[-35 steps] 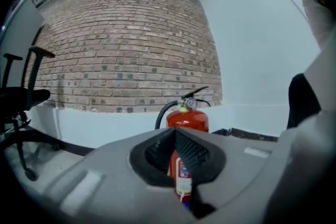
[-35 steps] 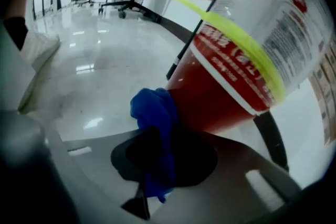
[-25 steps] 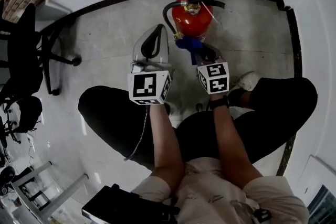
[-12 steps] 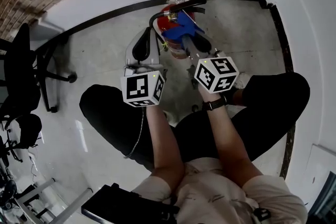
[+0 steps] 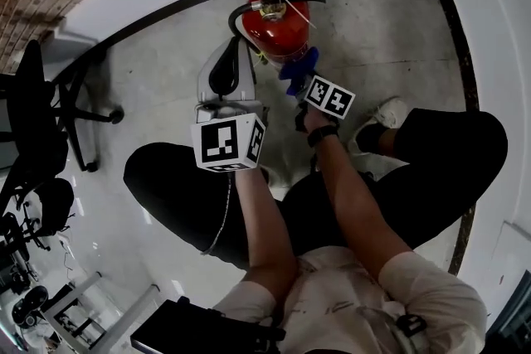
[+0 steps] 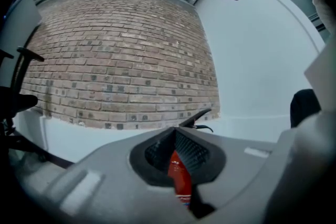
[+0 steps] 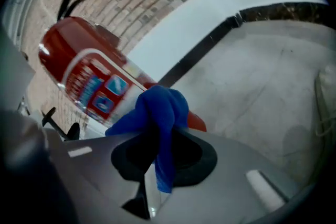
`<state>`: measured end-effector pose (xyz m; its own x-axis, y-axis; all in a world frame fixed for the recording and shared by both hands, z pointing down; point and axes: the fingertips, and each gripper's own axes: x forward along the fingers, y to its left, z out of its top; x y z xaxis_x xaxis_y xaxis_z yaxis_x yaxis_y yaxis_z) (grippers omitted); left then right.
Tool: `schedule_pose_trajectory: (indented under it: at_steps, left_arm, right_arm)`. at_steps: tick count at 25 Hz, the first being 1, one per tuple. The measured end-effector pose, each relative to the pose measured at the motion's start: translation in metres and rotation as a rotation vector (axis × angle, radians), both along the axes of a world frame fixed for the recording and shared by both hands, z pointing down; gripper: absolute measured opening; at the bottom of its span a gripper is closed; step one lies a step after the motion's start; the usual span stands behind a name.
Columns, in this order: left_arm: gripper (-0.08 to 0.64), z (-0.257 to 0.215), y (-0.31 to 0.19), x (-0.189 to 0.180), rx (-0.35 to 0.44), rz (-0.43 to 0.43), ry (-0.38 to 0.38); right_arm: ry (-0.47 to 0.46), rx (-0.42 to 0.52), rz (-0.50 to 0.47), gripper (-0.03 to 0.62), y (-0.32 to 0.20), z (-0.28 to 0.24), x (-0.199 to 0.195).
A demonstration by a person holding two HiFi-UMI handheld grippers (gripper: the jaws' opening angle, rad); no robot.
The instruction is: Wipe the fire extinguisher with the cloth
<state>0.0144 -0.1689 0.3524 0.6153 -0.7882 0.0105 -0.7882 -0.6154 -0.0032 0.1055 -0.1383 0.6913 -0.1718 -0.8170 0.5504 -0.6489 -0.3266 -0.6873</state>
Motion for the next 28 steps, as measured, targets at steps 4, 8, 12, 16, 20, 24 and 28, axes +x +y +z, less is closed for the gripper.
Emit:
schedule_pose_trajectory:
  at_steps: [4, 8, 12, 16, 20, 24, 28]
  left_arm:
    - [0.000, 0.017, -0.001, -0.006, -0.036, -0.020, -0.025]
    - [0.000, 0.026, -0.007, -0.012, -0.076, -0.043, -0.061]
    - [0.000, 0.025, -0.014, -0.019, -0.077, -0.063, -0.077]
    - [0.000, 0.003, -0.020, -0.018, -0.038, -0.055, -0.071]
    - [0.000, -0.030, -0.023, -0.008, 0.023, -0.036, -0.007]
    - [0.000, -0.044, -0.019, 0.013, 0.052, 0.016, 0.022]
    - [0.000, -0.057, -0.015, 0.021, 0.071, 0.018, 0.038]
  right_arm:
    - [0.025, -0.141, -0.041, 0.063, 0.004, 0.083, 0.006]
    - [0.035, -0.210, -0.123, 0.063, -0.001, 0.135, 0.016]
    - [0.002, -0.250, -0.178, 0.064, -0.006, 0.137, 0.021]
    - [-0.130, -0.125, -0.096, 0.066, -0.011, 0.064, 0.038]
    - [-0.108, 0.187, 0.021, 0.069, -0.027, -0.070, 0.079]
    - [-0.140, 0.483, -0.061, 0.069, -0.043, -0.202, 0.085]
    - [-0.284, 0.580, -0.257, 0.067, -0.033, -0.272, 0.068]
